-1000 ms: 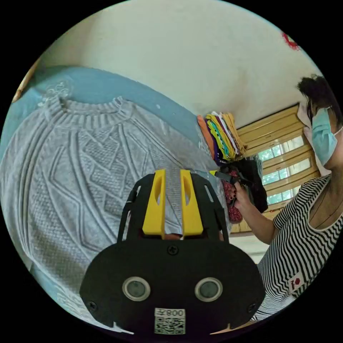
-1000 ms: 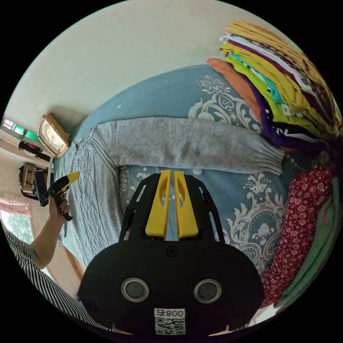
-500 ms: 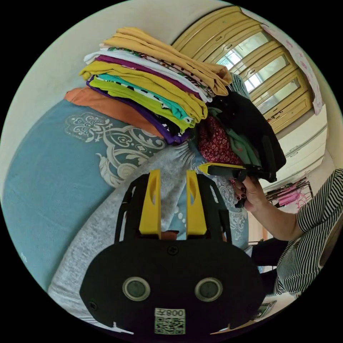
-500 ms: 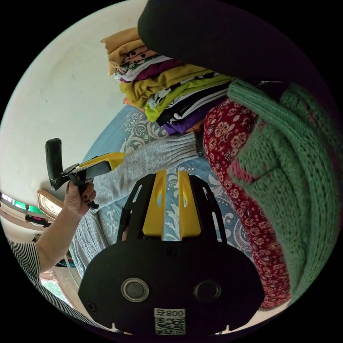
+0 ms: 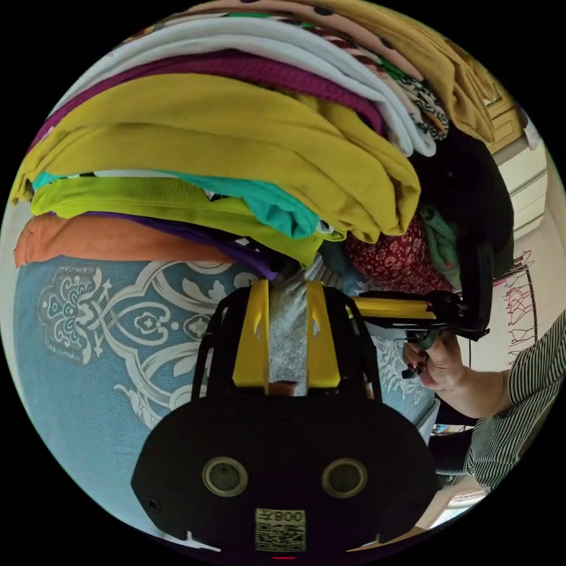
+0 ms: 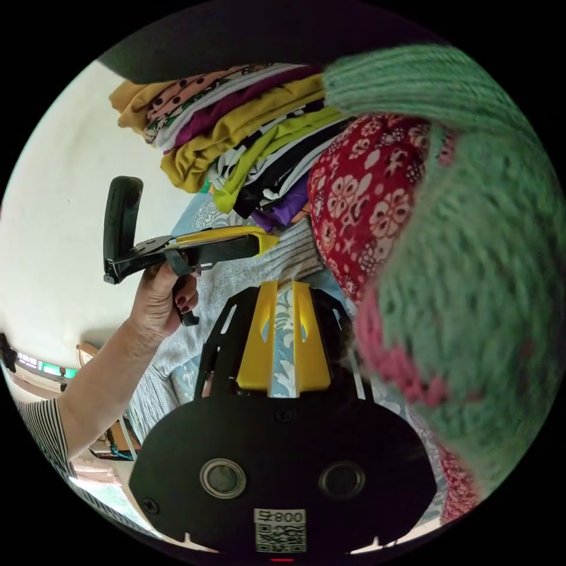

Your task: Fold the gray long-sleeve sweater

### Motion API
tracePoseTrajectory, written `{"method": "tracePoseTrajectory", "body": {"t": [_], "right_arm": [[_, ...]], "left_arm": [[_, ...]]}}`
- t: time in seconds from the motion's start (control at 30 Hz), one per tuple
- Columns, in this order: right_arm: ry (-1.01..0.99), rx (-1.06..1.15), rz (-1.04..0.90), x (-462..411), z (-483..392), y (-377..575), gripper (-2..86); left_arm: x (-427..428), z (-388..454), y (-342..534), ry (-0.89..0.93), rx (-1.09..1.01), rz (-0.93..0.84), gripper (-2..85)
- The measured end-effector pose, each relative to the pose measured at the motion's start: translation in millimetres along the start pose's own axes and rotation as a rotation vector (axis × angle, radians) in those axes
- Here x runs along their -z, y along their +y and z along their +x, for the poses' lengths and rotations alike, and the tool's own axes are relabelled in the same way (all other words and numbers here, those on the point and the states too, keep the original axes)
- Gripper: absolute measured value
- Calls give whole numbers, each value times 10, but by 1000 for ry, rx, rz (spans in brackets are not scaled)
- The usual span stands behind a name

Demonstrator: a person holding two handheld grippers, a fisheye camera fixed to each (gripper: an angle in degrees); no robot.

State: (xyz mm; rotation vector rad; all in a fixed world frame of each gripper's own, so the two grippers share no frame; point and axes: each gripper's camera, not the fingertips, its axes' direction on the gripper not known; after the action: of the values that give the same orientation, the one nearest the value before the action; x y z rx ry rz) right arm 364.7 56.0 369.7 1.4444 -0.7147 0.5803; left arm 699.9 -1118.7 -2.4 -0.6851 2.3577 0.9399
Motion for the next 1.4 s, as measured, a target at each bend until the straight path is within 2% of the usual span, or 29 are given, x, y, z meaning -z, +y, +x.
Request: {"method": "tracePoseTrajectory", "body": {"t": [0.13,0.33,0.53,0.63,0.8,1.07,1.23,1.4], "right_arm": [[-14,4,5,-7,-34,67,39],[-60,33,16,48,-205,261,16],[-127,177,79,224,-782,555,9],[-228,265,123,322,-1174,713,9],[-409,443,106,283,-2012,1042,8],[-689,698,-119,-307,-3600,2021,8],[-751,838,-313,-879,-4406,2877,8],[-718,956,-497,-1515,-4985,3811,9]], "left_arm": [[6,16,64,19,8,9,42],[196,62,478,92,24,128,21],[559,3,1297,135,71,286,16],[848,-37,1850,113,86,368,15],[1458,-117,3193,94,144,532,14],[1931,79,5809,-20,353,710,13],[1707,307,7602,-77,568,810,12],[1018,461,9388,-78,807,868,13]]}}
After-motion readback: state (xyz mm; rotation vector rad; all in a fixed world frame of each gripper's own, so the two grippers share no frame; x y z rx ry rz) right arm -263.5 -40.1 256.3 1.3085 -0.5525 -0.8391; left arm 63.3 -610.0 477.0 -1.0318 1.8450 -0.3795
